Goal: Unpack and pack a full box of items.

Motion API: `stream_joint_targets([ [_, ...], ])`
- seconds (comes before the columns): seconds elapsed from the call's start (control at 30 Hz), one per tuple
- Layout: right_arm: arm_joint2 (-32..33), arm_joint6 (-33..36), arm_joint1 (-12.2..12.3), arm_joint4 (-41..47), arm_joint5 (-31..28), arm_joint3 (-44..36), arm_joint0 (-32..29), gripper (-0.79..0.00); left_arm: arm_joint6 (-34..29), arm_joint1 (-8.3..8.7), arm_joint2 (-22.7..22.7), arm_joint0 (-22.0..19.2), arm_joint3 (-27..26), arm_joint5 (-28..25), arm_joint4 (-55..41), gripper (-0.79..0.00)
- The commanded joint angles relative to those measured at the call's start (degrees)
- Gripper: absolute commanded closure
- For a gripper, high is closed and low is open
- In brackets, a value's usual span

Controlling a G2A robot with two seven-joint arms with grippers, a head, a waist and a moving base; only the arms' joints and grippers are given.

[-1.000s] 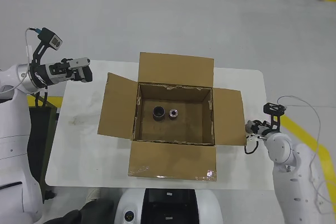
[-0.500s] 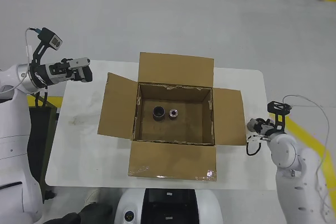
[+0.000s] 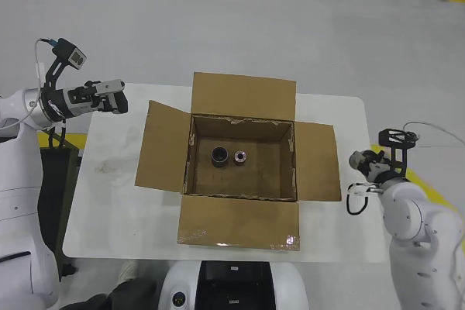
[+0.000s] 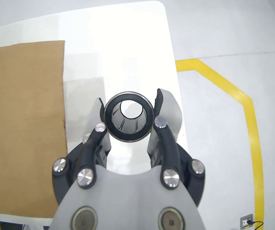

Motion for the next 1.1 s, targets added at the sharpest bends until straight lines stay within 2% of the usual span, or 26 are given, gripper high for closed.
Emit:
stream_joint_targets([
  [0.0, -0.37, 0.58, 0.06, -0.82, -0.26, -1.89, 0.20, 0.000, 0.00, 0.00, 0.00, 0.00, 0.00, 0.00, 0.00, -0.785],
  [0.43, -8.38, 4.86, -0.01, -6.20, -0.63, -13.73, 3.84, 0.000, 0.00, 0.00, 0.00, 0.00, 0.00, 0.00, 0.00, -0.785],
  [0.83, -24.23, 6.94, -1.16, -9.92, -1.56, -11.37, 12.84, 0.000, 0.00, 0.00, 0.00, 0.00, 0.00, 0.00, 0.00, -0.785],
  [1.07, -32.41, 7.86, -2.30, -12.08, -0.66, -6.49, 17.86, 0.000, 0.00, 0.00, 0.00, 0.00, 0.00, 0.00, 0.00, -0.785],
])
